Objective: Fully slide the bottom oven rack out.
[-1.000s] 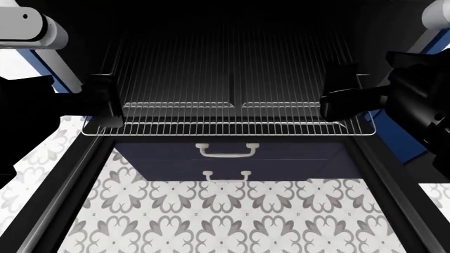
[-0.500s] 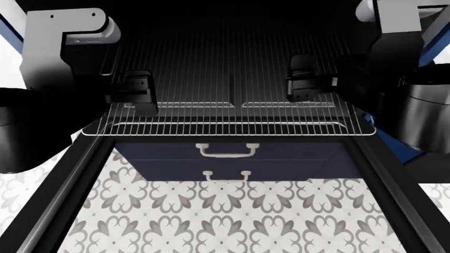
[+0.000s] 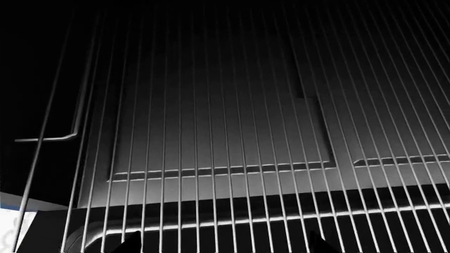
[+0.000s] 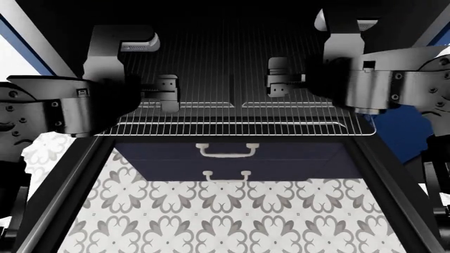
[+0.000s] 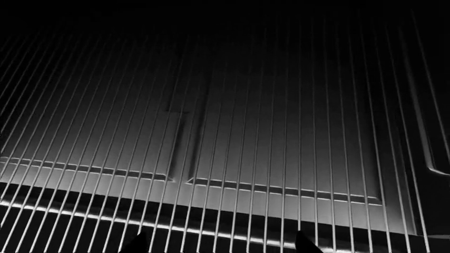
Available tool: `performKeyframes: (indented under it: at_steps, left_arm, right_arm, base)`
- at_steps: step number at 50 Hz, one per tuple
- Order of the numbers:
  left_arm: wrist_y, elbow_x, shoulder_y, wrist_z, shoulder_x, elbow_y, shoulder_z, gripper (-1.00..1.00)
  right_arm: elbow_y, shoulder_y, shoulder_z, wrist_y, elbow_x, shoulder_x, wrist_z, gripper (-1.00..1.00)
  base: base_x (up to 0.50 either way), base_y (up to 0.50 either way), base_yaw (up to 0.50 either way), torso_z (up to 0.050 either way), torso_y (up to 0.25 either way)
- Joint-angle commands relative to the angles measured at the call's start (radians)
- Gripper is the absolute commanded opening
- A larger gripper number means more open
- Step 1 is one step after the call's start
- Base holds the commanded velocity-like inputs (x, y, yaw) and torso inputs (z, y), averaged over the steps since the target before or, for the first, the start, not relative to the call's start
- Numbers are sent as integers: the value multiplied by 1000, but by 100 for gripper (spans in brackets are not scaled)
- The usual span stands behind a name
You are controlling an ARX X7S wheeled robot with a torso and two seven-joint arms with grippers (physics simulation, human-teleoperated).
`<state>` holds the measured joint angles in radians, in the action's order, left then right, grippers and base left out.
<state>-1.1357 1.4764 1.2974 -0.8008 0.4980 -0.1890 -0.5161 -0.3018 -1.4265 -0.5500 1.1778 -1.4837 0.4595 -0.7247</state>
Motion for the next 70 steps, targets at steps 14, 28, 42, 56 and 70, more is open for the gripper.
performKeyframes:
  at_steps: [14,28,42,56,70]
  left_arm:
    - [89,-212,-2,195,-61,-191,-139,100]
    - [138,-272,5,256,-81,-286,-173,100]
    - [158,-305,-26,286,-96,-334,-210,100]
    - [-33,-176,-65,142,-59,-241,-194,100]
    - [-212,20,-182,-51,9,-160,-151,100]
  right_arm:
    - [-211,19,-106,-55,141,-45,156,100]
    - [-332,16,-173,-108,228,-76,255,100]
    - [-319,78,-183,-92,217,-65,222,100]
    - [-177,230,-96,115,-33,2,-14,100]
    - [-36,412,-25,190,-334,95,-288,100]
  base:
    - [0,0,0,0,0]
    - [0,0,0,0,0]
    - [4,0,-1,0,-9]
    - [1,0,-1,0,-13]
    - [0,0,0,0,-12]
